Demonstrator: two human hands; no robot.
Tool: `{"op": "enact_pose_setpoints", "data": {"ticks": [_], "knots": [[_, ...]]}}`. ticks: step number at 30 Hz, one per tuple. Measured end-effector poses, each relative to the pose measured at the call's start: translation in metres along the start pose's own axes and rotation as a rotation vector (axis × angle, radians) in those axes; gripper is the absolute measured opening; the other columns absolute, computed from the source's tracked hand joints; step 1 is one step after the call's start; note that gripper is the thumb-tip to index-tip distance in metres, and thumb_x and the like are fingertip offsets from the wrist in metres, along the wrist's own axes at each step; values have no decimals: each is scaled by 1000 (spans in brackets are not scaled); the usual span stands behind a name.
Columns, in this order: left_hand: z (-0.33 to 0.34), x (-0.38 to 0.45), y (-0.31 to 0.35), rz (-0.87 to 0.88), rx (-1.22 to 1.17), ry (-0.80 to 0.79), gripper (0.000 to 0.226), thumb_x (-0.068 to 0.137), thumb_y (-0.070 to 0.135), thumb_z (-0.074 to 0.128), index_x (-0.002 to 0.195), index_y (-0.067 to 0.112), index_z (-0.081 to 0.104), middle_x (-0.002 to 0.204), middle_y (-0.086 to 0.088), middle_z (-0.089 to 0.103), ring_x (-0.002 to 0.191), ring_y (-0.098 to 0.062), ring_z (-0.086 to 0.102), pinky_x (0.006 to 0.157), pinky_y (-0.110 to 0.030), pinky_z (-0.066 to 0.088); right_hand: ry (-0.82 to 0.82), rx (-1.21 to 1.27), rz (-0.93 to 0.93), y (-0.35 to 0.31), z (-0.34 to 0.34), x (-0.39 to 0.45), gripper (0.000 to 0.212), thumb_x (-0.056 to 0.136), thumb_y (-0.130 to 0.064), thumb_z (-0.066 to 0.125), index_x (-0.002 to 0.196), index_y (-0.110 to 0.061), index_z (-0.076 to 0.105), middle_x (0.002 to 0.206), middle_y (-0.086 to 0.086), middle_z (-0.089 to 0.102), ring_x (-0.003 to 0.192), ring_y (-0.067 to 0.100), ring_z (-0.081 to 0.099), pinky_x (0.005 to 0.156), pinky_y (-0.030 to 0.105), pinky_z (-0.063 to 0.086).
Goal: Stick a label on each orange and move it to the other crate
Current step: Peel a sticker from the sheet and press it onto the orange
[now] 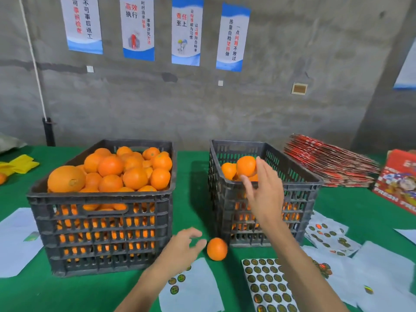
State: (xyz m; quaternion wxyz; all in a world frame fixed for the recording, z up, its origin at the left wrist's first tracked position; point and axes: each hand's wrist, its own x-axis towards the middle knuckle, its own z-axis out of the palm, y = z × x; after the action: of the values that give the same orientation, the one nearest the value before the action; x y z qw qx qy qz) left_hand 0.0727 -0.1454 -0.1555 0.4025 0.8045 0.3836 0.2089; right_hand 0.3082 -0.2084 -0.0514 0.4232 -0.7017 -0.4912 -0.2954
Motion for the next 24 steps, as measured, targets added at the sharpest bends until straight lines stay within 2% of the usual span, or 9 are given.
{"op": "enact_pose_setpoints", "data": {"ticks": [2, 5, 10, 12, 13, 15, 16, 21, 24], "knots": [[5, -7, -23, -81, 167, -29, 49, 100, 50, 59, 144, 28, 53, 144, 10, 50, 109, -6, 56, 95, -26, 45, -23, -54, 92, 13, -1, 20, 51, 97, -40, 66, 135, -8, 54, 115, 10, 68, 108, 33, 62, 82, 40, 47], [8, -14, -41, -158, 296, -73, 54, 100, 50, 57, 147, 26, 47, 147, 4, 46, 125, -14, 50, 106, -36, 45, -61, -135, 202, 26, 2, 36, 40, 97, -45, 64, 113, -9, 56, 82, 9, 66, 83, 35, 64, 62, 38, 44], [12, -20, -48, -129, 291, -88, 51, 100, 45, 60, 147, 30, 46, 148, 10, 43, 130, -13, 45, 111, -35, 41, -122, -190, 359, 38, 15, 33, 33, 100, -40, 59, 96, -9, 52, 85, 15, 68, 83, 40, 67, 61, 36, 43], [16, -16, -42, -97, 231, -93, 58, 97, 46, 66, 149, 34, 42, 146, 15, 39, 119, -14, 51, 107, -37, 45, -124, -217, 362, 39, 16, 33, 31, 104, -34, 53, 102, -3, 58, 101, 19, 70, 93, 40, 67, 69, 40, 48], [20, -12, -37, -73, 199, -88, 63, 95, 48, 68, 150, 35, 40, 146, 16, 38, 122, -15, 52, 108, -38, 46, -139, -244, 346, 39, 15, 31, 34, 105, -31, 49, 110, 0, 62, 118, 21, 69, 107, 39, 66, 82, 42, 50], [33, 2, -23, -11, 160, -59, 75, 90, 51, 73, 152, 35, 35, 149, 15, 37, 138, -15, 43, 114, -40, 41, -147, -216, 296, 36, 13, 25, 40, 105, -26, 48, 130, 2, 64, 144, 21, 57, 134, 33, 54, 110, 41, 41], [41, 12, -16, 12, 161, -38, 81, 87, 53, 76, 153, 33, 34, 151, 12, 38, 141, -16, 40, 115, -41, 38, -133, -163, 260, 34, 13, 20, 40, 105, -25, 49, 134, 0, 63, 148, 18, 54, 138, 31, 49, 115, 41, 36], [87, 51, 5, -55, 399, -1, 90, 77, 67, 75, 149, 28, 38, 146, 3, 47, 135, -25, 45, 111, -45, 39, -76, -9, 103, 23, 12, -11, 34, 103, -20, 54, 131, -6, 67, 144, 10, 60, 135, 28, 52, 117, 44, 38], [101, 62, -5, -82, 465, 22, 85, 82, 54, 77, 151, 26, 35, 147, -2, 47, 135, -29, 45, 113, -45, 38, -78, 54, 69, 20, 13, -27, 35, 101, -17, 56, 133, -4, 66, 144, 11, 59, 137, 27, 51, 118, 45, 38]]}}
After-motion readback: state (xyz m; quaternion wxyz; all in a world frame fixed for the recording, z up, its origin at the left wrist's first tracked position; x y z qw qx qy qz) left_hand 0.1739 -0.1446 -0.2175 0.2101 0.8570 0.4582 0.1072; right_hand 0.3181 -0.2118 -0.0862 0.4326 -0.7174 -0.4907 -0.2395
